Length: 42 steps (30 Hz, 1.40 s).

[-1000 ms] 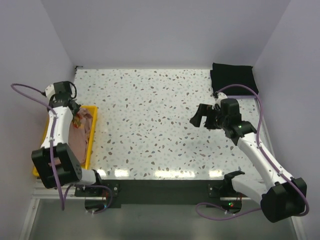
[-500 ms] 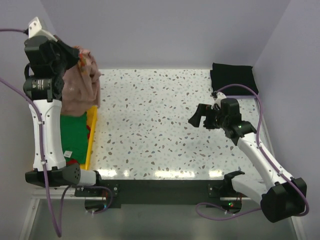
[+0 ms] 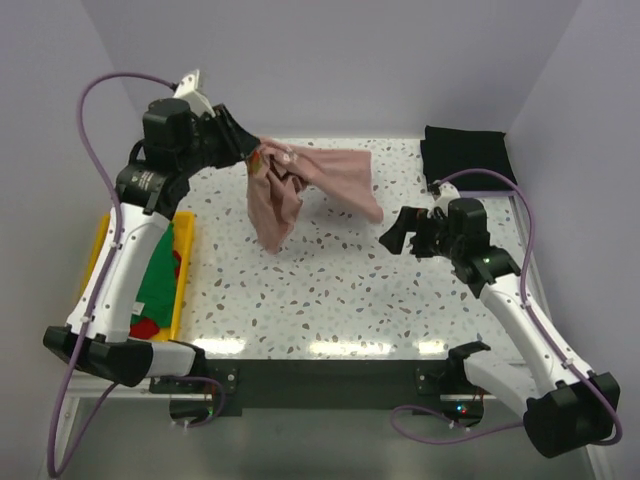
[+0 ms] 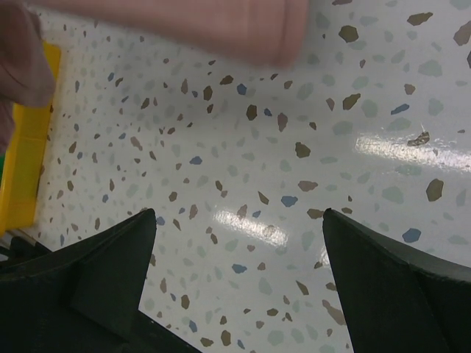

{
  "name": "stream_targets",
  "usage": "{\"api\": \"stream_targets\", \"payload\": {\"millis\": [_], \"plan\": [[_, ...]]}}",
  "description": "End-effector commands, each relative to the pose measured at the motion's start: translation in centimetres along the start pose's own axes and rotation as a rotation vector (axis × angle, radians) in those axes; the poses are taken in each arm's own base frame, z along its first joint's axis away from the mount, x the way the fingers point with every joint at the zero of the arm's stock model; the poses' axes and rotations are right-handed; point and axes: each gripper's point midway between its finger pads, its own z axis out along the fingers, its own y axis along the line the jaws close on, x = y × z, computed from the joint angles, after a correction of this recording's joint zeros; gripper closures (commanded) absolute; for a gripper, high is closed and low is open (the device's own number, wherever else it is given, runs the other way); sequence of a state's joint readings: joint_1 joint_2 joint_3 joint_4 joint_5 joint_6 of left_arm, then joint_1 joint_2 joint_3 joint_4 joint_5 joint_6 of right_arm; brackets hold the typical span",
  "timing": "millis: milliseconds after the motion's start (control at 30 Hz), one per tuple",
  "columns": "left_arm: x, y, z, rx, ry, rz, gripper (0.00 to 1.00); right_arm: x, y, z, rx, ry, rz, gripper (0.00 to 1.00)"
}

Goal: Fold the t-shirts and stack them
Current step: Move the tshirt to the center of the board, then flatten the tshirt out

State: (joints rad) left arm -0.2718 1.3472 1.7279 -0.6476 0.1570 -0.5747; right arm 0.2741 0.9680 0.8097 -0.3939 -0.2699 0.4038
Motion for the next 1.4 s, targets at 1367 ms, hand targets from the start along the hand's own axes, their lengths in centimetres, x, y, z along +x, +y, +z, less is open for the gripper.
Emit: {"api": "stream_targets", "payload": {"millis": [1367], "plan": [[34.9, 12.6, -1.9, -0.157, 0.585, -0.113, 0.41, 10.6, -8.4, 9.3, 0.326, 0.185, 0.225, 0.37]]}}
